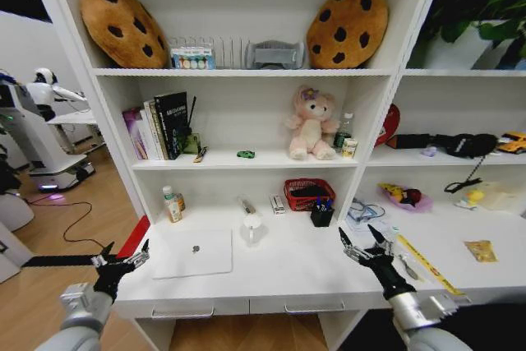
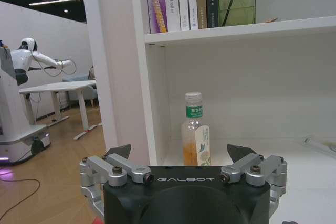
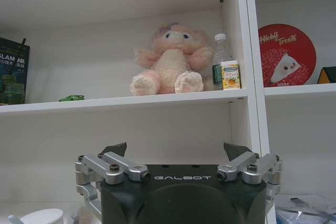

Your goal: Organize the objects on the table.

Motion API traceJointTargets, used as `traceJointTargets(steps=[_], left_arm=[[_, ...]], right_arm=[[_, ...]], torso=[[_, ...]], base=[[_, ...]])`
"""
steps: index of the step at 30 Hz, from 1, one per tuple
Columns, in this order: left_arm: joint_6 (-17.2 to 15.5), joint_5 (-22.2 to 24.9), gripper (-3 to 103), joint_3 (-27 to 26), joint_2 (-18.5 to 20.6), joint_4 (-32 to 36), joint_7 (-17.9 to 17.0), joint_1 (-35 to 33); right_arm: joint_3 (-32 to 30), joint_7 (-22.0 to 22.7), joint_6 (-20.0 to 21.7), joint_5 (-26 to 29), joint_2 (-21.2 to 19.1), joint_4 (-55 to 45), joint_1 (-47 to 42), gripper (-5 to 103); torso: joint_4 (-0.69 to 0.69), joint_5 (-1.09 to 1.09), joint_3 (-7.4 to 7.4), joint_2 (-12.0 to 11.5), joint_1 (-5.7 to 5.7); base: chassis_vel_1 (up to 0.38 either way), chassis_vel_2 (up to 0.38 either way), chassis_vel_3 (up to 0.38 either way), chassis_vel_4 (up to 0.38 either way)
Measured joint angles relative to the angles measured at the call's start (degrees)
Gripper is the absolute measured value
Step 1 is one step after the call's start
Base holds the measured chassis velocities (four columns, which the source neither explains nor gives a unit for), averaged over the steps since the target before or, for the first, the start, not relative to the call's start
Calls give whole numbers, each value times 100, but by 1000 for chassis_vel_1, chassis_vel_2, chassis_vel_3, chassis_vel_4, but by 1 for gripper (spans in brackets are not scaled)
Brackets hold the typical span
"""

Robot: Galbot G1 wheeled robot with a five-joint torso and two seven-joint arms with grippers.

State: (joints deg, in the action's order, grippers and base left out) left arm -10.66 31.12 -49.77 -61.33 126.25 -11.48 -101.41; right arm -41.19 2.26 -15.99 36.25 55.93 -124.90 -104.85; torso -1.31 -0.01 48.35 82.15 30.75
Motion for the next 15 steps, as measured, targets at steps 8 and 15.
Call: traceJointTargets(steps=[8,15], left_arm=[[0,0,100,0,0,0,0,0],[-1,0,100,0,0,0,-1,0]], right_arm=[[263,98,-50,-179,176,137,146,100],[453,81,-108,-231,209,336,340,100]], torso=[[-2,0,1,0,1],[-3,3,1,-2,1]], base=[[-165,-181,177,166],[-258,-247,253,261]])
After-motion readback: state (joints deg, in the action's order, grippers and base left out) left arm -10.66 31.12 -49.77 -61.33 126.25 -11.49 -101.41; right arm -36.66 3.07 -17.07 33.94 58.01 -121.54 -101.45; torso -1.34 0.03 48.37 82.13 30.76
